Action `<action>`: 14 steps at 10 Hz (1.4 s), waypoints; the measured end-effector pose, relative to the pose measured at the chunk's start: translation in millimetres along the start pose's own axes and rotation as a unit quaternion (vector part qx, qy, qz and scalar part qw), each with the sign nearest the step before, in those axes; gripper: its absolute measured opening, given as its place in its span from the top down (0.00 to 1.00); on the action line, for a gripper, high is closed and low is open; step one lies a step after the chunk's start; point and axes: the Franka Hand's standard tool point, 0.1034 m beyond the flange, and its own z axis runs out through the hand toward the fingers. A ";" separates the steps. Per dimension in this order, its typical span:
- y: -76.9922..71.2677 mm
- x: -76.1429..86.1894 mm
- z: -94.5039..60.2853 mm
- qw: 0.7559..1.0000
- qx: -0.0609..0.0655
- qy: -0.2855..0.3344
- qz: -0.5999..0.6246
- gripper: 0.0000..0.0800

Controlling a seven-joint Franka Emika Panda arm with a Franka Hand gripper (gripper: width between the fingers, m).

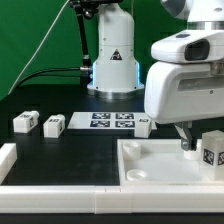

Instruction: Assemble one leg

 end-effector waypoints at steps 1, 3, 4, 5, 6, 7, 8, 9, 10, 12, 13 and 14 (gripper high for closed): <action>0.0 0.0 0.0 1.000 0.000 0.000 0.000 0.53; -0.1 -0.2 0.2 1.000 0.000 0.000 0.007 0.63; -0.1 -0.3 0.3 1.000 0.000 0.000 0.030 0.63; -0.4 -0.4 0.3 0.999 0.001 0.000 0.053 0.63; -1.2 -0.7 0.2 0.991 0.004 -0.001 0.137 0.63; -2.2 -1.8 0.2 0.973 0.008 -0.004 0.231 0.63; -2.4 -2.2 0.0 0.958 0.010 -0.007 0.288 0.63; -0.2 -3.0 0.4 0.939 0.010 -0.008 0.344 0.63; 6.5 -5.3 0.9 0.915 0.006 -0.008 0.404 0.63; 15.0 -8.1 0.5 0.875 -0.007 -0.005 0.484 0.63; 19.6 -10.5 0.0 0.853 -0.015 -0.006 0.521 0.62; 23.6 -13.1 -0.5 0.840 -0.022 -0.008 0.542 0.62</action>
Offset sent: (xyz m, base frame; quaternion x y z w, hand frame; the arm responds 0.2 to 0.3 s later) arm 0.0000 0.0000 0.0000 0.0000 0.0000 0.0899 0.9960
